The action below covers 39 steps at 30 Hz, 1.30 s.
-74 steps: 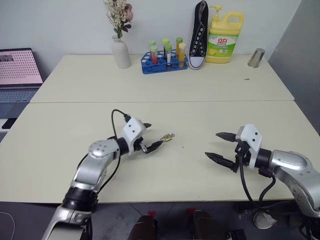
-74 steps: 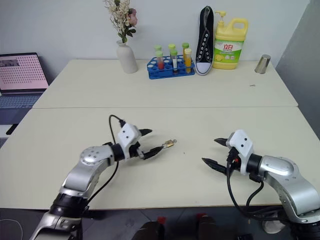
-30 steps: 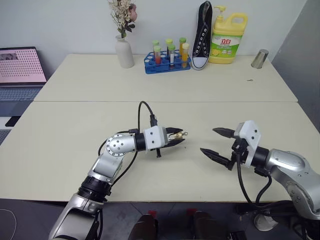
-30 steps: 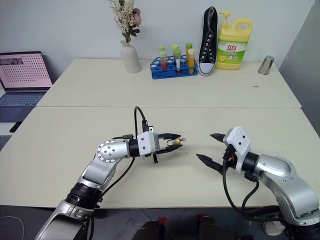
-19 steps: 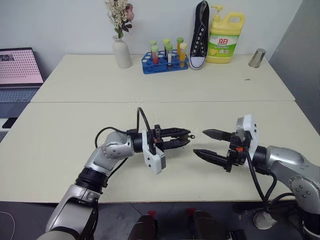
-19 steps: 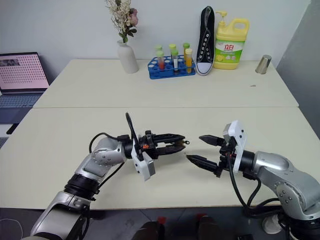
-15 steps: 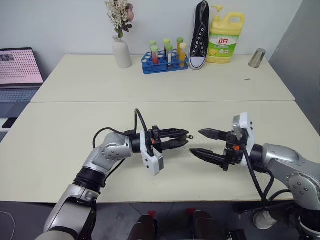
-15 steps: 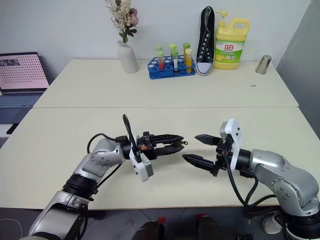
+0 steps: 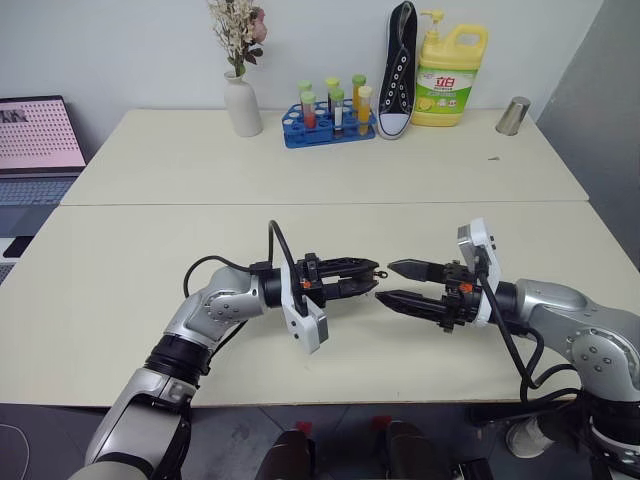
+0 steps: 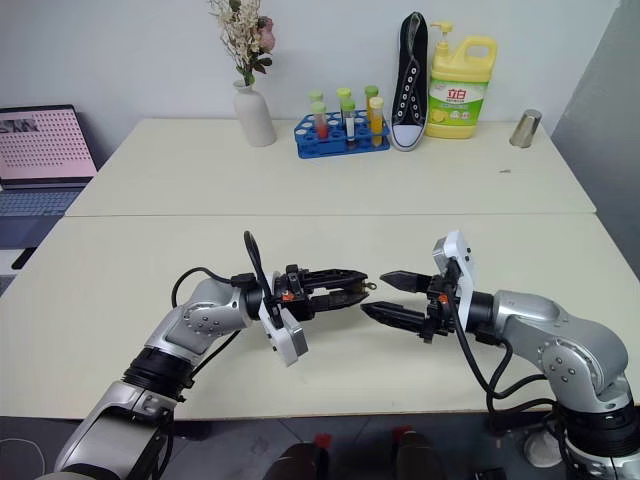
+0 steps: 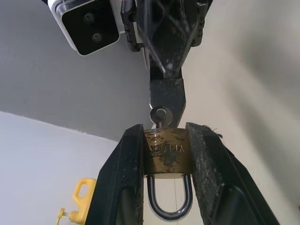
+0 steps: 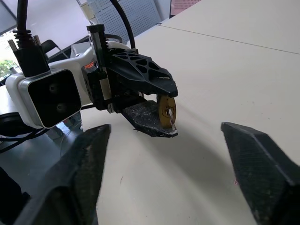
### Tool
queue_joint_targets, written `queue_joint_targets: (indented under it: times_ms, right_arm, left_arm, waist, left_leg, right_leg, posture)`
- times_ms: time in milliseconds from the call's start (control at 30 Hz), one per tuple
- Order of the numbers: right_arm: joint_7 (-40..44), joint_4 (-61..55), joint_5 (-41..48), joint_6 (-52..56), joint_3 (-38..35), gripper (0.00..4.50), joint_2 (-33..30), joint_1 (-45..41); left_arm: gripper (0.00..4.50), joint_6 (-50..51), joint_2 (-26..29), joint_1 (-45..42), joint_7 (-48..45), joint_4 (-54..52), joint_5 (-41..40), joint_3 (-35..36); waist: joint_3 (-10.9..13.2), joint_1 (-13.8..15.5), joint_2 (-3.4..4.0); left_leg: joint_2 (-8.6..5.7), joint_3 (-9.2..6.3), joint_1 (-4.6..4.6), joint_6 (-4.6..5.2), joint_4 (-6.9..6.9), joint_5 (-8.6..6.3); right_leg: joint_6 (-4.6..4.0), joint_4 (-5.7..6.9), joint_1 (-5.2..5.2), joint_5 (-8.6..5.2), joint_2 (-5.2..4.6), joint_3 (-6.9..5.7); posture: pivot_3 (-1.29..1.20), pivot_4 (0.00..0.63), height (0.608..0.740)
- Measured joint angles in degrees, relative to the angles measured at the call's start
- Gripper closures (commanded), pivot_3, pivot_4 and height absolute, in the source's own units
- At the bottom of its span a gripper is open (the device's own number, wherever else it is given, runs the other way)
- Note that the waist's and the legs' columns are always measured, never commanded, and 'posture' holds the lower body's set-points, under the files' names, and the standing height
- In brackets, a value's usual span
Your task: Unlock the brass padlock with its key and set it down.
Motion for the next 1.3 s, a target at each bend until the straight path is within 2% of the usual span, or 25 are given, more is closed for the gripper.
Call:
queue_joint_targets:
  times_ms: [233, 267, 933, 1167, 1300]
  right_arm:
    - [0.1, 0.2, 0.0, 0.1, 0.3, 4.32, 0.3, -0.9]
    - [0.0, 0.3, 0.0, 0.1, 0.1, 4.5, 0.2, -0.9]
    - [0.9, 0.7, 0.1, 1.4, 0.1, 4.5, -0.9, -1.5]
    - [-4.8, 4.4, 9.5, 11.5, -2.6, 4.5, -0.1, -4.6]
    - [-10.6, 9.8, 18.0, 18.9, -4.4, 4.5, 1.1, -7.3]
  left_arm:
    - [3.51, 0.2, 0.0, 0.0, 0.1, -0.3, 0.2, -1.3]
    - [3.51, 0.2, 0.0, 0.1, 0.2, -0.5, 0.2, -1.5]
    - [3.51, 0.5, 0.1, 0.3, 2.4, -1.2, 2.7, -1.7]
    - [3.51, 0.1, 0.3, 0.3, 3.9, -1.8, 4.9, -1.6]
    - [3.51, -0.6, 0.7, 0.2, 5.5, -1.8, 7.0, -1.5]
  waist:
    - [0.0, 0.0, 0.0]
    - [0.0, 0.0, 0.0]
    - [0.0, 0.0, 0.0]
    - [0.0, 0.0, 0.0]
    - [0.0, 0.0, 0.0]
  left_leg:
    - [0.01, -0.01, 0.0, 0.0, 0.0, 0.0]
    - [0.0, 0.0, 0.0, 0.0, 0.0, 0.0]
    - [0.01, 0.0, 0.0, 0.0, 0.0, 0.0]
    - [0.02, 0.0, 0.0, 0.01, -0.01, 0.0]
    - [0.03, -0.01, 0.0, 0.01, -0.01, 0.0]
  right_leg:
    - [0.0, 0.0, 0.0, 0.0, 0.0, 0.01]
    - [0.0, 0.0, 0.0, 0.0, 0.0, 0.01]
    - [0.0, 0.01, 0.0, 0.0, 0.01, 0.01]
    - [0.0, 0.0, 0.0, 0.0, 0.01, 0.02]
    - [0.0, 0.02, 0.0, 0.0, 0.01, 0.02]
  posture:
    - [0.0, 0.15, 0.74]
    - [0.0, 0.15, 0.74]
    - [0.0, 0.15, 0.74]
    - [0.0, 0.15, 0.74]
    - [0.0, 0.15, 0.74]
